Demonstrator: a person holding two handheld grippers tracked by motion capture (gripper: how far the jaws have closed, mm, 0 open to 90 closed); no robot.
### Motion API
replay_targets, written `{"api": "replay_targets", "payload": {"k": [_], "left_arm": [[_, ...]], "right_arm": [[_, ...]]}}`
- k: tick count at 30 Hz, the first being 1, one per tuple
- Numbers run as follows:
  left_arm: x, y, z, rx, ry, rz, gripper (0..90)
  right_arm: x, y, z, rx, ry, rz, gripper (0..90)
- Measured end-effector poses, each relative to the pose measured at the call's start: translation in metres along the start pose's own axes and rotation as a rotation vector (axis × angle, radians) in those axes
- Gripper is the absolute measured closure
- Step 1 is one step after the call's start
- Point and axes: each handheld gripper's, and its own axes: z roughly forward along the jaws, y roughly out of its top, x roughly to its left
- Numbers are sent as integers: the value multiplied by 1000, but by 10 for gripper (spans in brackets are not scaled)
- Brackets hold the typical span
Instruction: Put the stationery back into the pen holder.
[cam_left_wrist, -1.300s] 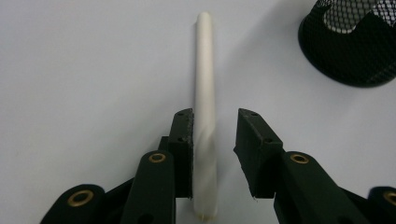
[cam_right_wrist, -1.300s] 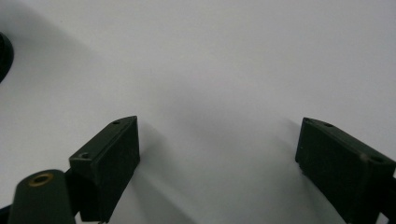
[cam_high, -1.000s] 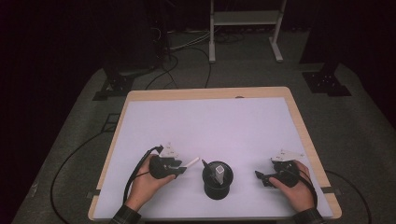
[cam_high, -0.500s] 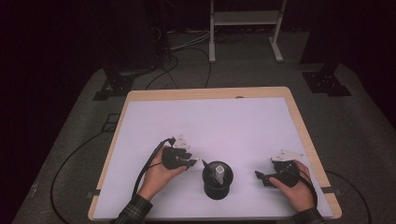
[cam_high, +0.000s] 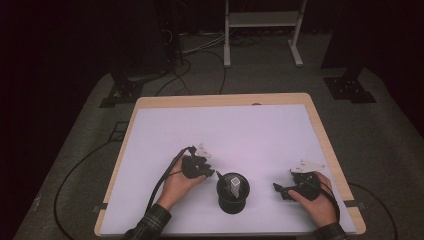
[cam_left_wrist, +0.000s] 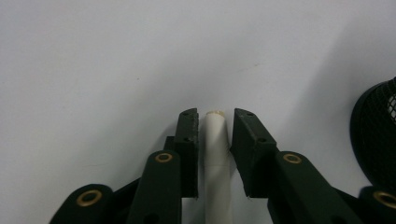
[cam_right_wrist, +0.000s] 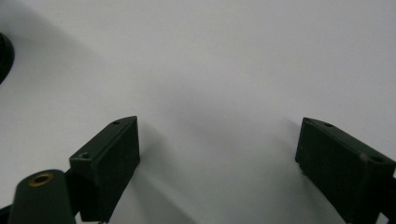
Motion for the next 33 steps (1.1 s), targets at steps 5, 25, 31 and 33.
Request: {"api": "replay_targets", "payload": {"k": [5, 25, 31, 33], "left_arm": [[1, -1, 0, -4, 9, 3, 784], [6, 1, -26, -91, -11, -36, 789], [6, 5, -48, -167, -12, -48, 789], [5, 7, -54, -186, -14, -49, 790]], "right_arm": [[0, 0, 0, 0, 0, -2, 124], [0, 0, 0, 0, 0, -2, 124], [0, 0, 0, 0, 0, -2, 123], [0, 0, 0, 1, 0, -3, 124]]}}
